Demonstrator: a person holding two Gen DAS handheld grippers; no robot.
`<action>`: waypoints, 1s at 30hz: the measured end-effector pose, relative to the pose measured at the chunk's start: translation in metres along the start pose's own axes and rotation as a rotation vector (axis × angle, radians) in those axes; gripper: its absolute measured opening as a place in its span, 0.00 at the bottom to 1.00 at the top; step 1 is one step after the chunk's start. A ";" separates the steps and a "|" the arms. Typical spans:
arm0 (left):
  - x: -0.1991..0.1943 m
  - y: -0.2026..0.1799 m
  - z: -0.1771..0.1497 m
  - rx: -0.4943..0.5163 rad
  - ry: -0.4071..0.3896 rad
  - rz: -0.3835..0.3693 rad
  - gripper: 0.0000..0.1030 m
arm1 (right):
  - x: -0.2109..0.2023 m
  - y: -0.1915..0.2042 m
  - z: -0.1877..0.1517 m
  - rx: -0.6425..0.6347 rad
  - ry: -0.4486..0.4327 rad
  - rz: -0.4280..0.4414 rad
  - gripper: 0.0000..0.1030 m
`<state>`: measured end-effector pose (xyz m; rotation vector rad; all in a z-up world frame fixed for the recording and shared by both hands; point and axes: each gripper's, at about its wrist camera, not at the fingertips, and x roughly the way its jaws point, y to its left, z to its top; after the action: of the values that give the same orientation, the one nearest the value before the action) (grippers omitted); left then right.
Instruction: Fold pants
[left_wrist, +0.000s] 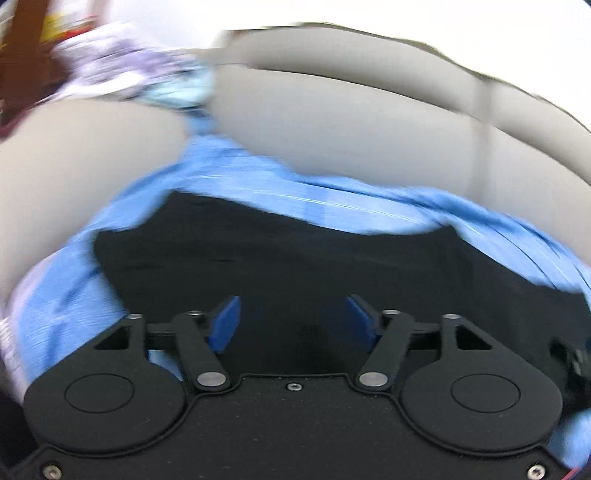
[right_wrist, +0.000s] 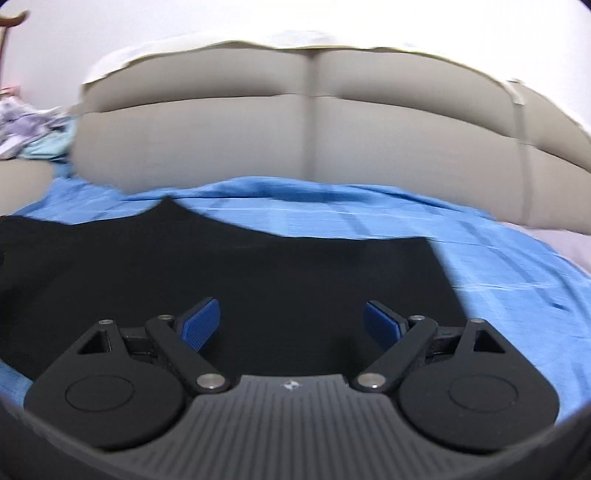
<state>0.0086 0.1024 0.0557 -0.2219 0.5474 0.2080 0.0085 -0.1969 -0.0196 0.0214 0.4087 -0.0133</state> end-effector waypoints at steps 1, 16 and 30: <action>0.002 0.013 0.003 -0.047 0.003 0.037 0.65 | 0.005 0.011 0.001 -0.009 0.000 0.029 0.90; 0.050 0.111 0.003 -0.378 0.012 0.099 0.69 | 0.043 0.096 -0.008 -0.187 0.013 0.118 0.91; 0.066 0.066 0.011 -0.195 -0.113 0.229 0.23 | 0.052 0.090 -0.008 -0.146 0.046 0.155 0.97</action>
<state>0.0523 0.1773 0.0191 -0.3347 0.4394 0.4951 0.0544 -0.1075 -0.0458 -0.0904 0.4523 0.1698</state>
